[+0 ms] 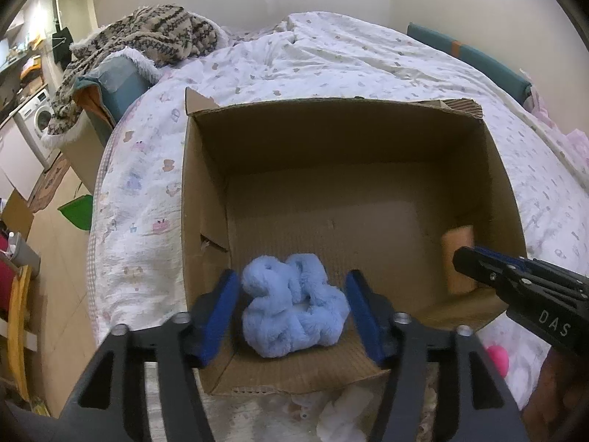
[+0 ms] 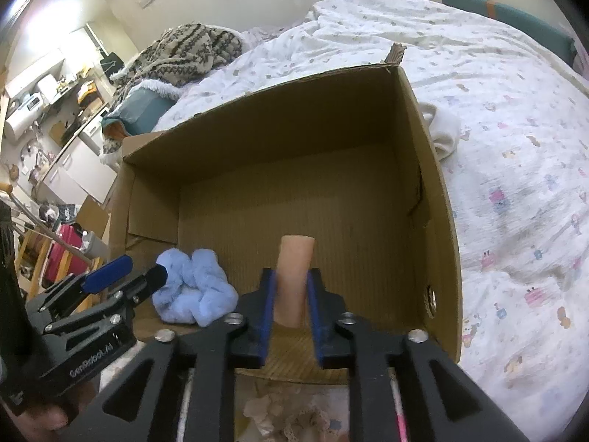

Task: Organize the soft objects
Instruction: 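Carry both items into the box and open both tools to release them, then lift both open tools out of the box back toward the items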

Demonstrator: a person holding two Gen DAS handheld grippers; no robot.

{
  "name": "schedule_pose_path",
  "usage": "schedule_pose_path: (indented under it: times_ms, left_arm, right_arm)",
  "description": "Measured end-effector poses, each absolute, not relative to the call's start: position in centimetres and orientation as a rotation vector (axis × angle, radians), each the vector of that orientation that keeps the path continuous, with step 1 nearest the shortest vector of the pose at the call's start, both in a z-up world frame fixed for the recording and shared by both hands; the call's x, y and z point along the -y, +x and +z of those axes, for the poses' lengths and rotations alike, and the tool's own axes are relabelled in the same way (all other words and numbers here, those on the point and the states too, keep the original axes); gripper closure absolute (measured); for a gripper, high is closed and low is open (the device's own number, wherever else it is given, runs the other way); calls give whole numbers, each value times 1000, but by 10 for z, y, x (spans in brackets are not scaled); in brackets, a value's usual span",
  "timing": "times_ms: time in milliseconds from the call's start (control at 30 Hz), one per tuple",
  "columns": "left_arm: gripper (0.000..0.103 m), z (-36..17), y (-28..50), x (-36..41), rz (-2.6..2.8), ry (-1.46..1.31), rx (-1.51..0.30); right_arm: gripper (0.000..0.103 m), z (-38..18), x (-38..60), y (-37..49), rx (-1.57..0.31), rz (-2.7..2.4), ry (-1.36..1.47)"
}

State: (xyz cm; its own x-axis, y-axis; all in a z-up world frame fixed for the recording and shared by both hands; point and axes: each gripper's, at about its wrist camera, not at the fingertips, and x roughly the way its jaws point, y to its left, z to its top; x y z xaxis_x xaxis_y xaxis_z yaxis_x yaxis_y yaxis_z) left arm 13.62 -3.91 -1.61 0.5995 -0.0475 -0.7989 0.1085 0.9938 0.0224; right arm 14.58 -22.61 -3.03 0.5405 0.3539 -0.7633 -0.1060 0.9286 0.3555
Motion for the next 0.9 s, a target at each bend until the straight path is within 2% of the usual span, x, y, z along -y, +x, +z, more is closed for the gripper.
schedule_pose_path:
  times_ms: [33,67,100,900]
  left_arm:
    - [40,-15,136,40,-91,72,-920]
    - [40,-15,135,40,-93,74,-918]
    - [40,-14,135,41,-93,77,-917]
    - [40,3,118,26,-59,35,-892]
  right_arm:
    - [58,-30,227,146,-962,275,288]
    - [36,-28,229,145,-955,271,297]
    - [31,-26,230,144,-940,260,302]
    - [29,-12,242,127,-915,194,283]
